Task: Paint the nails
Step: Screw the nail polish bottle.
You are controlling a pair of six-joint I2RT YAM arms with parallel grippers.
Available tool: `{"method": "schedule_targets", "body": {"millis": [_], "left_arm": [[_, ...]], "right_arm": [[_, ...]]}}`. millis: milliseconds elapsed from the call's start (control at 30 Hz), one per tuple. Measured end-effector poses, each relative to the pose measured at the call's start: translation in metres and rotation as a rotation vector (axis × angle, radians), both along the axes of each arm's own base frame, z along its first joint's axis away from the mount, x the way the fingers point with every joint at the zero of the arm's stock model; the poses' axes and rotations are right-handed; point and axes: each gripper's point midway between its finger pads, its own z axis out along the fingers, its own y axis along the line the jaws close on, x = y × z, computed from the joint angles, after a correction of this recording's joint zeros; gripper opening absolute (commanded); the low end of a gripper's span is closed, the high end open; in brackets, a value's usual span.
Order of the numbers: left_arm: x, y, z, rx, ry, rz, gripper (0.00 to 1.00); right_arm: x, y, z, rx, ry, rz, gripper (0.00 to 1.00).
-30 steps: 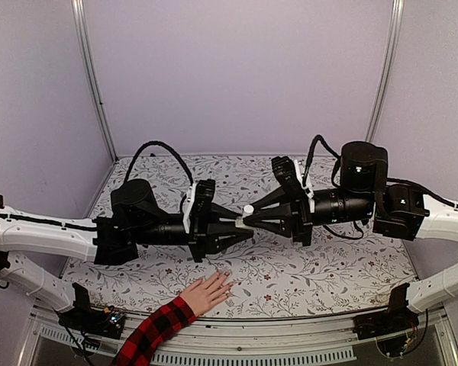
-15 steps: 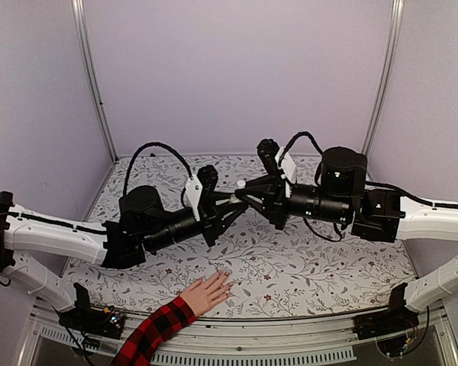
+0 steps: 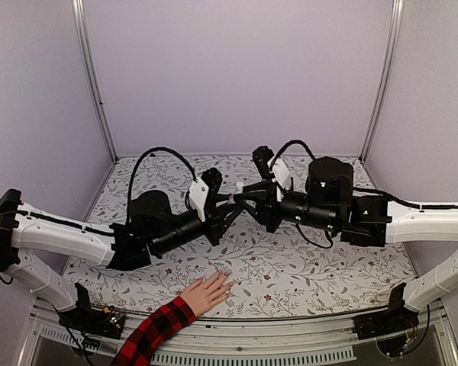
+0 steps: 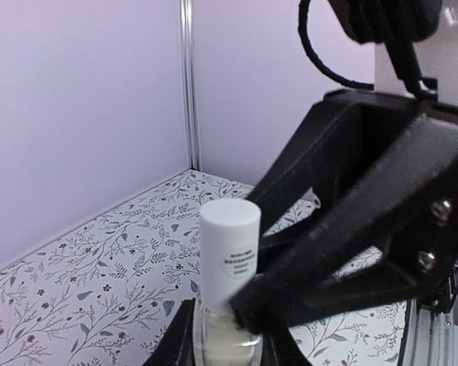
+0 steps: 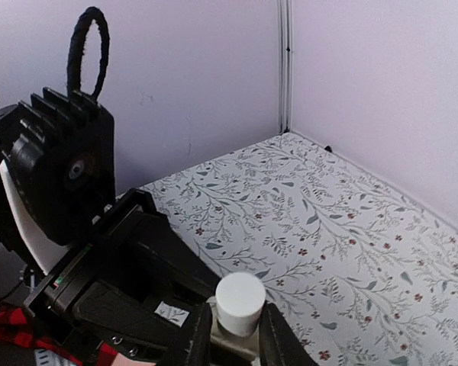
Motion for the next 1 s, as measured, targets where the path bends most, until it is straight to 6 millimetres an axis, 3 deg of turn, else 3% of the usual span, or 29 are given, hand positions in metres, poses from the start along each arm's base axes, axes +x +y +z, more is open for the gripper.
{"method": "schedule_targets", "body": {"millis": [167,433,700,833,1000], "left_arm": [[0.0,0.005,0.007,-0.011,-0.006,-0.012,0.0],[-0.017,0.005,0.023,-0.045,-0.028,-0.108,0.0],[-0.072,-0.014,0.015,-0.003,-0.037,-0.451,0.0],[-0.1,-0.02,0.009,0.016,-0.028,-0.624,0.0],[-0.12,-0.028,0.009,0.022,-0.023,-0.762,0.0]], "right_arm": [[-0.007,-0.007,-0.002,-0.017,0.005,0.008,0.51],[-0.021,-0.028,-0.004,-0.059,-0.015,0.041,0.54],[-0.075,-0.041,0.025,-0.023,-0.134,0.309,0.52],[-0.098,-0.04,0.029,-0.034,-0.159,0.447,0.5],[-0.119,-0.034,0.032,-0.04,-0.165,0.584,0.46]]}}
